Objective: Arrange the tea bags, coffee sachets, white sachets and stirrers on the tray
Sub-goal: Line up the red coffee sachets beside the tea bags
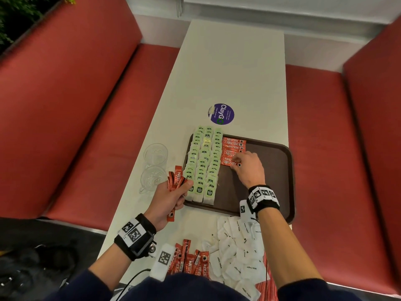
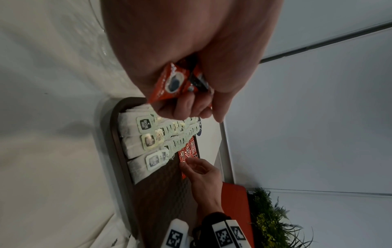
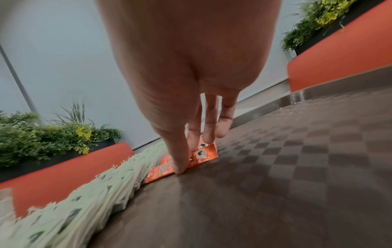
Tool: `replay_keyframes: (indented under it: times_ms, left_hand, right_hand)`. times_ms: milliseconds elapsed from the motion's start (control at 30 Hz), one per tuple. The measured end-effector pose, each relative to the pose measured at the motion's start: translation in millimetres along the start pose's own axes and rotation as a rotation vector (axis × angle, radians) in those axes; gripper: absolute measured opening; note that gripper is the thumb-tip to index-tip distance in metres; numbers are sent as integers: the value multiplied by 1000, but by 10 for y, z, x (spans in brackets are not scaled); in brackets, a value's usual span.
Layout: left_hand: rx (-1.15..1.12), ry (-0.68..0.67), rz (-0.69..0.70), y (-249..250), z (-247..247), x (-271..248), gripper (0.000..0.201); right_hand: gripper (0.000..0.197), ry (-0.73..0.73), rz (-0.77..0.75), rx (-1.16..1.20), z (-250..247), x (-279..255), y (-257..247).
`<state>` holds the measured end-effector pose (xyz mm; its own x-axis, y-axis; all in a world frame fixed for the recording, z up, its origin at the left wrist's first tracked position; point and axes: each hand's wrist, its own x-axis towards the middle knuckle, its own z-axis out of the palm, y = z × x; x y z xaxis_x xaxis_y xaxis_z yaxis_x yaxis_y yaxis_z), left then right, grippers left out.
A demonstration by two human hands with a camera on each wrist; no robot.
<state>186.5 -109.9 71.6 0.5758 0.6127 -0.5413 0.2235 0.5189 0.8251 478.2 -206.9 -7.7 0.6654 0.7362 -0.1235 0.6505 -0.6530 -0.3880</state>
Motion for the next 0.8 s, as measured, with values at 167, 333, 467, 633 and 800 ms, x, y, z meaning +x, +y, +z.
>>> replay_keyframes:
  times_ms: [167,333,467,633,800]
  left_hand:
    - [3,-4,-1,16,9,1,24]
    - [7,-18,-5,14,26,-14,23]
    - [10,-28,1,8,20,-27,22]
    - [9,-21,-5,1,9,-18,24]
    - [9,-25,-12,1,11,-22,24]
  right_hand:
    - [24,0,32,-12,2,42,-17]
    - [40,33,14,1,29,59,-5]
    - [48,24,-40,-59,47,92,-1]
    - [36,17,-41,-85,67,115,8]
    - [39,11,-28,-108,77,125,-2]
